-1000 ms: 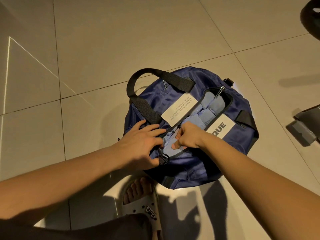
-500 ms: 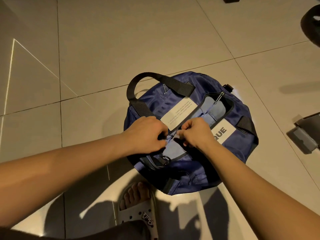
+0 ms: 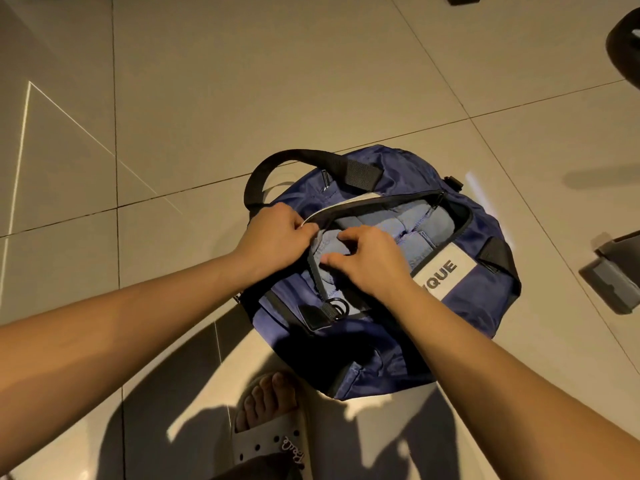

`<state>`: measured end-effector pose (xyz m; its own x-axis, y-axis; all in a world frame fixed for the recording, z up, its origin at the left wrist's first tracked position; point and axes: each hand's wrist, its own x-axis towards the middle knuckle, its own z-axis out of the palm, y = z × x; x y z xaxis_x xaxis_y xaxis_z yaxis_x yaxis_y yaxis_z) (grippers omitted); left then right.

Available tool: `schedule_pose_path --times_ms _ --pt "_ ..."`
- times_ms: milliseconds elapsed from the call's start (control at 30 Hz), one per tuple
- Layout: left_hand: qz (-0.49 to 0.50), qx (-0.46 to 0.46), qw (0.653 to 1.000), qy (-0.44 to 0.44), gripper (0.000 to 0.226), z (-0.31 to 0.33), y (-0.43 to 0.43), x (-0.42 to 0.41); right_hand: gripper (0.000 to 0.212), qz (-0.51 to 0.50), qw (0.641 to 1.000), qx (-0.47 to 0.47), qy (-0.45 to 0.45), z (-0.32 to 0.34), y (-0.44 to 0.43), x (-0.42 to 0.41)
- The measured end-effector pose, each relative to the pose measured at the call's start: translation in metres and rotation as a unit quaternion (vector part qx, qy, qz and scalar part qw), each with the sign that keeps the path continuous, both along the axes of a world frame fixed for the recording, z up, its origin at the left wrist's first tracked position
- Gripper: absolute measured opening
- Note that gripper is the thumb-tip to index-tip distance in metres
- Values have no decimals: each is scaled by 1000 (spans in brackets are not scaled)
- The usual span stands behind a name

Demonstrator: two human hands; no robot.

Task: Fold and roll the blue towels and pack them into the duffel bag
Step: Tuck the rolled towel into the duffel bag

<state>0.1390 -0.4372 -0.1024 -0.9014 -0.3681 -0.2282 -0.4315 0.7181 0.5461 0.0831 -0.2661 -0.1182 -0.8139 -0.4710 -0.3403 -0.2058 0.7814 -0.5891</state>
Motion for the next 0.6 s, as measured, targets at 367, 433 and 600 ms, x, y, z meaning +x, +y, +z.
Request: schedule_pose_path --times_ms 367,433,600 --pt "-31 -81 993 82 42 4 1 6 19 -83 994 65 -31 -13 -21 -15" --pt "-67 -102 989 86 32 2 1 9 21 -66 993 96 -34 -12 -25 -18" --pt "-184 -108 964 159 32 -6 2 12 24 22 984 161 75 -12 -16 -11"
